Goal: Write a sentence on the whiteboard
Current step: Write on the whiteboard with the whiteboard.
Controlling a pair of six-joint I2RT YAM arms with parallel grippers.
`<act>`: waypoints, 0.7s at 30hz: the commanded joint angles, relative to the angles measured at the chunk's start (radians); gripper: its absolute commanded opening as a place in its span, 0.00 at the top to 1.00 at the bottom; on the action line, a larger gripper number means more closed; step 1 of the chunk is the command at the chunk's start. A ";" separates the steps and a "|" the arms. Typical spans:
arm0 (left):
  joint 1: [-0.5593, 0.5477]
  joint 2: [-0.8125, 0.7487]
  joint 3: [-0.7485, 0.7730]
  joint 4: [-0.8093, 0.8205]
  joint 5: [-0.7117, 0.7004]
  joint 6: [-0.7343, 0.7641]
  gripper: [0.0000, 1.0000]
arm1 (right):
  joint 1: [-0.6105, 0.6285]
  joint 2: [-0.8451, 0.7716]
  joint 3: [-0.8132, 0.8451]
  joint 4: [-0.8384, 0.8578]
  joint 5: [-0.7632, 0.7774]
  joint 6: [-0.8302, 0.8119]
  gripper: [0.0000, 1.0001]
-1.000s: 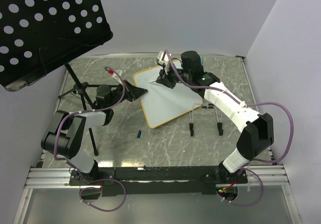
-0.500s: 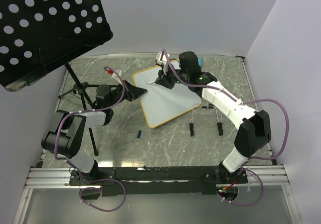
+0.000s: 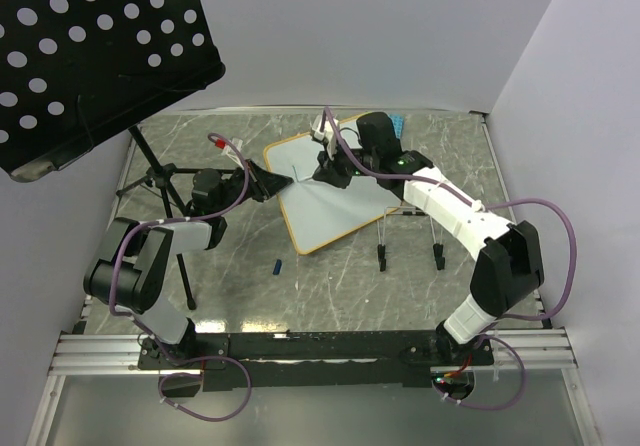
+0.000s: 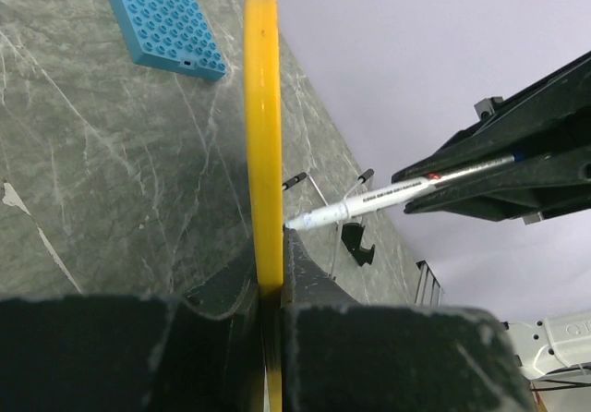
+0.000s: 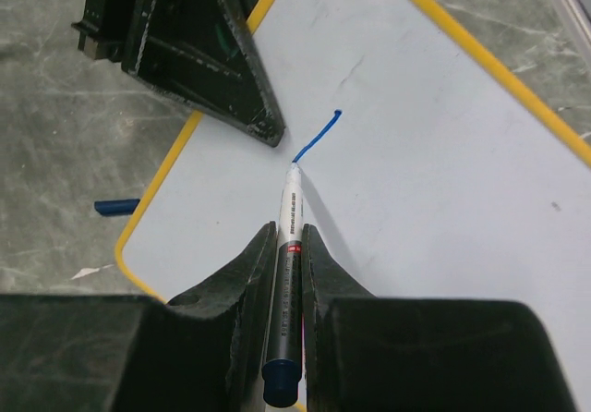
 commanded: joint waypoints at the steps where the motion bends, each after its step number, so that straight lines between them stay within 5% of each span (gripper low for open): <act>1: -0.004 -0.027 0.065 0.198 0.021 -0.041 0.99 | 0.005 -0.060 -0.032 -0.017 -0.018 -0.011 1.00; 21: -0.004 -0.021 0.061 0.206 0.040 -0.047 0.99 | 0.007 -0.027 0.092 -0.008 -0.011 0.018 1.00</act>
